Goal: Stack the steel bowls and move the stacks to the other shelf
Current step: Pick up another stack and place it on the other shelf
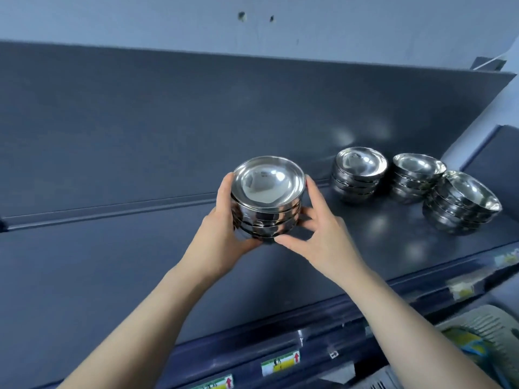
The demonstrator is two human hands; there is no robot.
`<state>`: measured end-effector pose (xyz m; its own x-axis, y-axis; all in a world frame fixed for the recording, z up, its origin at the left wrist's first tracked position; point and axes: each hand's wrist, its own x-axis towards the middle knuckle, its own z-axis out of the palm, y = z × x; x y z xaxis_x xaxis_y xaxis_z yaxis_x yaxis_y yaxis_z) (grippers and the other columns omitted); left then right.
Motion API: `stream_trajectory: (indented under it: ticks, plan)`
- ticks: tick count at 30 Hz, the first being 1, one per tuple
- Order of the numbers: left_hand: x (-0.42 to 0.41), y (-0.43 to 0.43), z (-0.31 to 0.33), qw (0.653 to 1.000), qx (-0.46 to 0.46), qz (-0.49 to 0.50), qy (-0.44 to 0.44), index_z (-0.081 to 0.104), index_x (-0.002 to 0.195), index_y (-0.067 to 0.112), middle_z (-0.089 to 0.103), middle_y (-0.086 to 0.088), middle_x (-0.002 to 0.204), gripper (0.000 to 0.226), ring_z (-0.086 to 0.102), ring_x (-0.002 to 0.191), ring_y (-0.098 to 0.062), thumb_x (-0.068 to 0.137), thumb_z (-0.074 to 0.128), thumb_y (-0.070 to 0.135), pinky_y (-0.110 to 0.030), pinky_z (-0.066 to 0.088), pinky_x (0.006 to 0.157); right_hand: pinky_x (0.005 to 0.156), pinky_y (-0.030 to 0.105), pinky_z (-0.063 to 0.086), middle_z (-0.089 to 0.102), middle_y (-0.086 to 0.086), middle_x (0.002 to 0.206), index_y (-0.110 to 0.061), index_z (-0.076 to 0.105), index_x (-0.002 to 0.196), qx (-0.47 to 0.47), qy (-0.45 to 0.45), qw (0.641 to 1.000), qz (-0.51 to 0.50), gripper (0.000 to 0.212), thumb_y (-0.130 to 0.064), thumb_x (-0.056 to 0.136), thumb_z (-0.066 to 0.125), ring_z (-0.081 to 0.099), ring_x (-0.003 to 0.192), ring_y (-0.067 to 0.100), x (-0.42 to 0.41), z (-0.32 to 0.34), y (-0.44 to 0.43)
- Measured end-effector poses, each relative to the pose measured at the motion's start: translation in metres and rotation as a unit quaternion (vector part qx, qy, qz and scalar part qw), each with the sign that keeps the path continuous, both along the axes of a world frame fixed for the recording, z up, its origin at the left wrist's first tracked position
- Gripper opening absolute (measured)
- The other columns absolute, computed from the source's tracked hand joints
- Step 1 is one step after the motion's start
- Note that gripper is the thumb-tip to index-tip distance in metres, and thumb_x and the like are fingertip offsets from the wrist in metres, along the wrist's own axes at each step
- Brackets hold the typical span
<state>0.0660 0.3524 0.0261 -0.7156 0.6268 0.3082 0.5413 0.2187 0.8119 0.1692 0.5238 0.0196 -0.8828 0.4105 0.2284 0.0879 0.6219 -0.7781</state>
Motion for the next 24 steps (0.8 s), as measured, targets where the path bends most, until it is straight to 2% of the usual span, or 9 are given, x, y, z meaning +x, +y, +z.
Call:
stream_trajectory:
  ticks: [2,6,10,15,18,22,24]
  plan:
    - [-0.006,-0.040,0.002,0.999,-0.006,0.031,0.008,0.009,0.134,0.054,0.046,0.058,0.095,0.106,0.055,0.089,0.022,0.069,0.085,0.017,0.004,0.038,0.071,0.087,-0.002,0.036,0.058,-0.030,0.117,-0.052,0.006,0.150,-0.001,0.003,1.000,0.029,0.113,-0.031,0.072,0.085,0.056,0.109,-0.013,-0.015,0.004,-0.034]
    - [-0.014,-0.129,0.010,0.996,-0.019,0.090,0.018,0.008,0.141,0.047,0.043,0.061,0.093,0.109,0.055,0.089,0.022,0.068,0.085,0.019,0.005,0.038,0.070,0.101,0.018,0.044,0.063,-0.020,0.125,-0.052,0.007,0.149,-0.008,0.011,0.996,0.088,0.114,-0.033,0.070,0.086,0.059,0.113,-0.007,-0.045,0.010,-0.112]
    - [-0.018,-0.221,0.018,0.988,-0.032,0.148,0.026,0.010,0.143,0.043,0.037,0.065,0.087,0.110,0.051,0.084,0.028,0.067,0.085,0.020,0.007,0.036,0.069,0.104,0.028,0.047,0.063,-0.019,0.126,-0.052,0.007,0.149,-0.009,0.018,0.990,0.141,0.114,-0.034,0.070,0.087,0.060,0.113,-0.005,-0.071,0.012,-0.198]
    - [-0.020,-0.325,0.022,0.974,-0.040,0.221,0.031,0.011,0.142,0.046,0.044,0.058,0.087,0.110,0.056,0.083,0.018,0.064,0.086,0.027,0.000,0.041,0.070,0.103,0.033,0.049,0.061,-0.014,0.131,-0.049,0.008,0.151,-0.009,0.023,0.978,0.207,0.115,-0.036,0.069,0.088,0.061,0.114,0.001,-0.099,0.015,-0.296]
    - [-0.019,-0.378,0.023,0.963,-0.041,0.266,0.029,0.010,0.144,0.043,0.044,0.055,0.085,0.111,0.055,0.082,0.017,0.064,0.086,0.029,0.001,0.040,0.069,0.102,0.033,0.049,0.060,-0.016,0.132,-0.047,0.009,0.152,-0.016,0.022,0.968,0.249,0.115,-0.038,0.068,0.088,0.061,0.114,0.001,-0.115,0.017,-0.348]
    - [-0.020,-0.437,0.021,0.944,-0.041,0.328,0.028,0.008,0.147,0.039,0.038,0.046,0.094,0.114,0.058,0.084,0.005,0.064,0.086,0.029,-0.006,0.040,0.073,0.105,0.038,0.047,0.061,-0.015,0.130,-0.047,0.008,0.152,-0.025,0.013,0.949,0.313,0.117,-0.039,0.067,0.088,0.060,0.117,0.002,-0.140,0.019,-0.408]
    - [-0.021,-0.464,0.020,0.933,-0.042,0.358,0.026,0.010,0.147,0.038,0.038,0.046,0.093,0.113,0.057,0.081,0.012,0.064,0.087,0.027,-0.003,0.041,0.071,0.105,0.042,0.047,0.062,-0.012,0.130,-0.048,0.007,0.152,-0.019,0.009,0.939,0.342,0.117,-0.039,0.067,0.087,0.059,0.118,0.005,-0.155,0.019,-0.437]
